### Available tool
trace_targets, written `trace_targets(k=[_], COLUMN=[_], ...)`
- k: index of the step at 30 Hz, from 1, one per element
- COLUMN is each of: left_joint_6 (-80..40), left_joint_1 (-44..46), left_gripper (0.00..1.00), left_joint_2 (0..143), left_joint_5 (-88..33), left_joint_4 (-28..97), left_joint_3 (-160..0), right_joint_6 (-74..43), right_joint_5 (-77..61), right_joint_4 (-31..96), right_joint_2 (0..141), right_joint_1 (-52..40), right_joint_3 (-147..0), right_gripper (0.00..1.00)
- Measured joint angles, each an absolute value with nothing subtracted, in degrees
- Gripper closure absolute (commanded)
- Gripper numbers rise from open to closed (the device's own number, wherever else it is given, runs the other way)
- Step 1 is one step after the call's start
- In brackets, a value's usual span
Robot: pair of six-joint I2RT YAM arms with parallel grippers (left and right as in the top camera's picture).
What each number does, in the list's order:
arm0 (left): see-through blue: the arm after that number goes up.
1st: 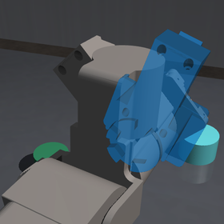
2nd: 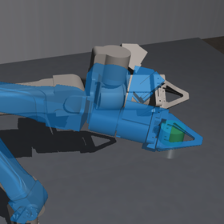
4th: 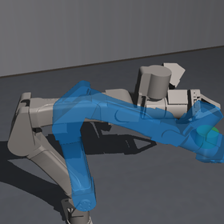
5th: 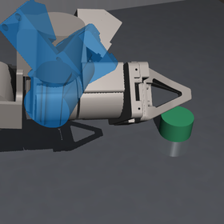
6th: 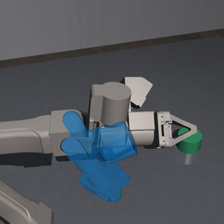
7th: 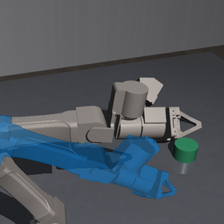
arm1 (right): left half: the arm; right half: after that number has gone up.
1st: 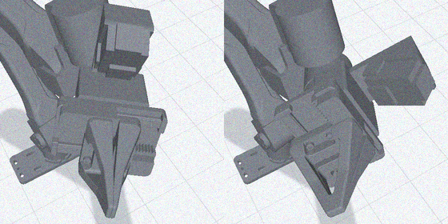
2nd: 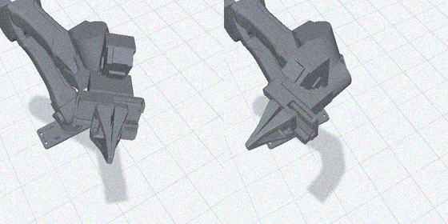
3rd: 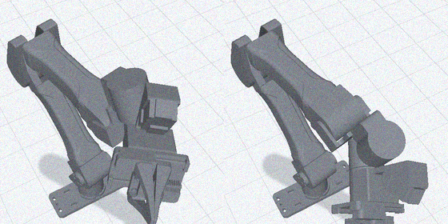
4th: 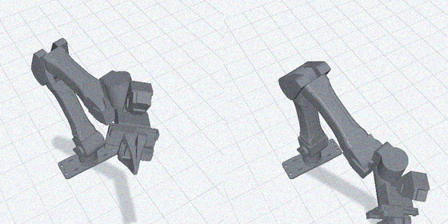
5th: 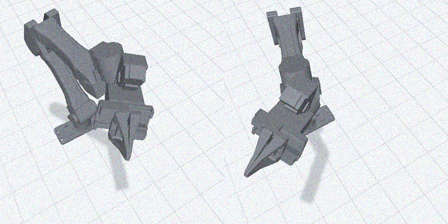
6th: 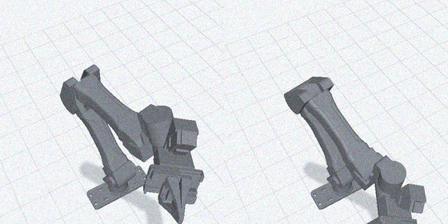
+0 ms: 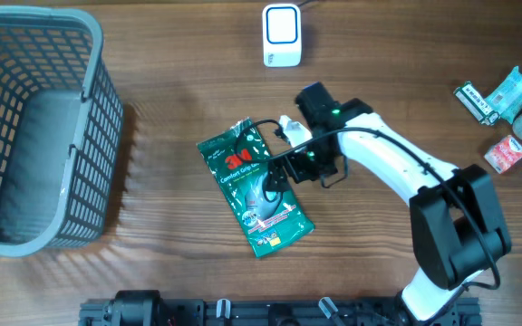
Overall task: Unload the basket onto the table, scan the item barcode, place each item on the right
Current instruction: 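Reach the right gripper to the green 3M glove pack and grasp it, then lift the glove pack and hold it up to the scanner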
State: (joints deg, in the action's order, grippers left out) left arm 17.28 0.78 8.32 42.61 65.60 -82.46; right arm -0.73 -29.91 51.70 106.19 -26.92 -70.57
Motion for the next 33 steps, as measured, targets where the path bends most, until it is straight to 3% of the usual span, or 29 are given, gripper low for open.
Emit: trace_targets(k=[10,11,12,13,14,15,20,24,29,33], left_joint_6=[17.28,17.28,17.28,17.28,17.30,17.28,17.30,17.30,17.28,17.30], left_joint_1=[0.78,0.78,0.78,0.78,0.78,0.78,0.78,0.78,0.78,0.78], left_gripper=[0.00,0.00,0.00,0.00,0.00,0.00,0.00,0.00,0.00,0.00], left_joint_2=[8.32,8.32,8.32,8.32,8.32,8.32,8.32,8.32,8.32,8.32], left_joint_5=[42.61,42.61,42.61,42.61,42.61,42.61,42.61,42.61,42.61,42.61], left_joint_4=[65.60,65.58,65.60,65.60,65.60,65.60,65.60,65.63,65.60,65.60], left_joint_3=[-82.46,-82.46,-82.46,-82.46,-82.46,-82.46,-82.46,-82.46,-82.46,-82.46], right_joint_6=[1.17,0.21,-0.93,-2.37,-3.64,-4.89,-6.74,-20.18,-29.43,-30.44], right_joint_5=[-39.48,-40.82,-42.15,-43.99,-45.41,-47.16,-48.73,-37.74,0.73,28.29], right_joint_4=[48.95,47.66,46.46,44.77,43.53,42.98,40.75,43.07,49.23,54.41], right_joint_2=[106.83,107.22,107.50,108.38,109.84,112.09,116.66,112.33,97.06,75.40], right_joint_1=[-25.36,-25.78,-26.15,-26.61,-27.09,-27.40,-27.75,-29.08,-28.32,-28.29], right_joint_3=[-60.53,-59.59,-59.18,-58.96,-58.89,-58.89,-58.65,-59.48,-57.63,-57.45], right_gripper=[0.01,0.08,0.27,0.50,0.82,0.95,0.95,0.96,0.95,0.95])
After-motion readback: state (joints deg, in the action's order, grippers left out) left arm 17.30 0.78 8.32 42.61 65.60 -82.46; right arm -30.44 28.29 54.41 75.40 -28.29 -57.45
